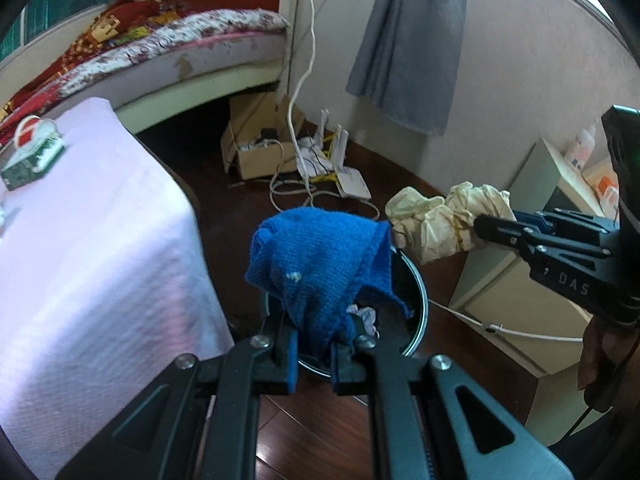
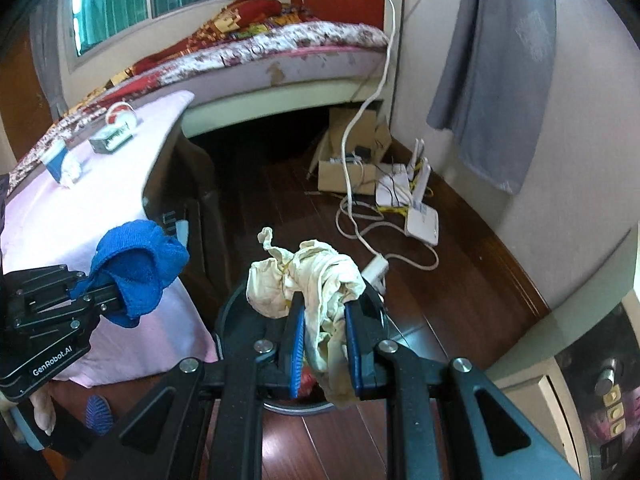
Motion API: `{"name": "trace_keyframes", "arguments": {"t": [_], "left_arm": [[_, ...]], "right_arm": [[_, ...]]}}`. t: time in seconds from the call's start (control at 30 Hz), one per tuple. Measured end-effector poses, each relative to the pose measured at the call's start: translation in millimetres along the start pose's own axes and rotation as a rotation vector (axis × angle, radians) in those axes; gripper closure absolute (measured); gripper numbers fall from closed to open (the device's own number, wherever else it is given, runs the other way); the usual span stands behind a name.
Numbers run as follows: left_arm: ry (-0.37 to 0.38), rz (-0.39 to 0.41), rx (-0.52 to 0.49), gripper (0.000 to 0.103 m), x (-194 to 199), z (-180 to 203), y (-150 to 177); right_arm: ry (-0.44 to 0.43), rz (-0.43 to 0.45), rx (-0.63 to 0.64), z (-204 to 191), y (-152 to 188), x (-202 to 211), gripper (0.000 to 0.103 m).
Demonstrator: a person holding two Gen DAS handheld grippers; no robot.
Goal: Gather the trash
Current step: 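Carry the blue cloth and beige rag over the bin and release both, then move both tools back toward the table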
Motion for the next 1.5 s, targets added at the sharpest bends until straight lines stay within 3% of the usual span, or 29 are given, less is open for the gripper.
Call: {"name": "trace_keyframes", "arguments": {"t": [0.3, 0.67, 0.73, 0.77, 0.8, 0.83, 0.87, 0.9, 1.03, 1.13, 1.5], "left_arm": [[0.043, -0.086, -0.018, 0.091, -45.0, 8.6, 7.8], [0.137, -0.198, 0.032, 0.091, -100.3, 7.4, 20.3], [0.186, -0.229, 0.05, 0.089, -112.4, 8.9, 22.6], [0.2, -0.242, 0.06, 0.079, -117.4, 8.4, 23.5], [0.2, -0.258, 0.072, 0.053, -122.4, 7.5, 26.6], [0.183, -0.261, 0.078, 0.037, -122.6, 5.0, 28.4], [0.154, -0.239, 0.076, 0.019, -118.7, 2.2, 30.1], [0.091, -0.218, 0.059, 0.014, -112.6, -2.6, 33.1], [0.011, -0.218, 0.078, 0.008, -100.3, -17.6, 45.8], [-0.017, -0.208, 0.097, 0.006, -92.1, -26.7, 48.8], [-0.064, -0.136, 0.1, 0.004, -48.5, -34.7, 43.5]], "right_arm": [[0.012, -0.104, -0.01, 18.5, 24.5, -41.6, 0.083], [-0.049, -0.216, -0.02, 20.3, 45.9, -99.0, 0.083], [-0.058, -0.23, -0.015, 18.3, 49.0, -109.7, 0.083], [-0.064, -0.239, -0.012, 17.5, 50.3, -116.1, 0.082], [-0.069, -0.252, 0.005, 16.1, 52.4, -123.6, 0.07], [-0.027, -0.269, 0.03, 17.6, 56.1, -131.7, 0.054], [0.021, -0.272, 0.046, 21.6, 58.5, -136.9, 0.015], [0.046, -0.269, 0.049, 26.8, 60.8, -139.2, 0.009], [0.095, -0.316, -0.007, 47.9, 71.2, -145.6, 0.009], [0.104, -0.327, -0.019, 48.3, 72.6, -143.2, 0.003], [0.086, -0.233, 0.02, 15.0, 46.6, -94.2, 0.0]]}}
Point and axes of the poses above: each gripper's, at about its wrist camera, not at the fingertips, and x roughly against the way its jaws point, z to its right, y to its underside, the point moved 4 cm from there along -x, roughly the way its jaws point, and after that the axes turned 7 degrees about -x, right-handed, at the moved point
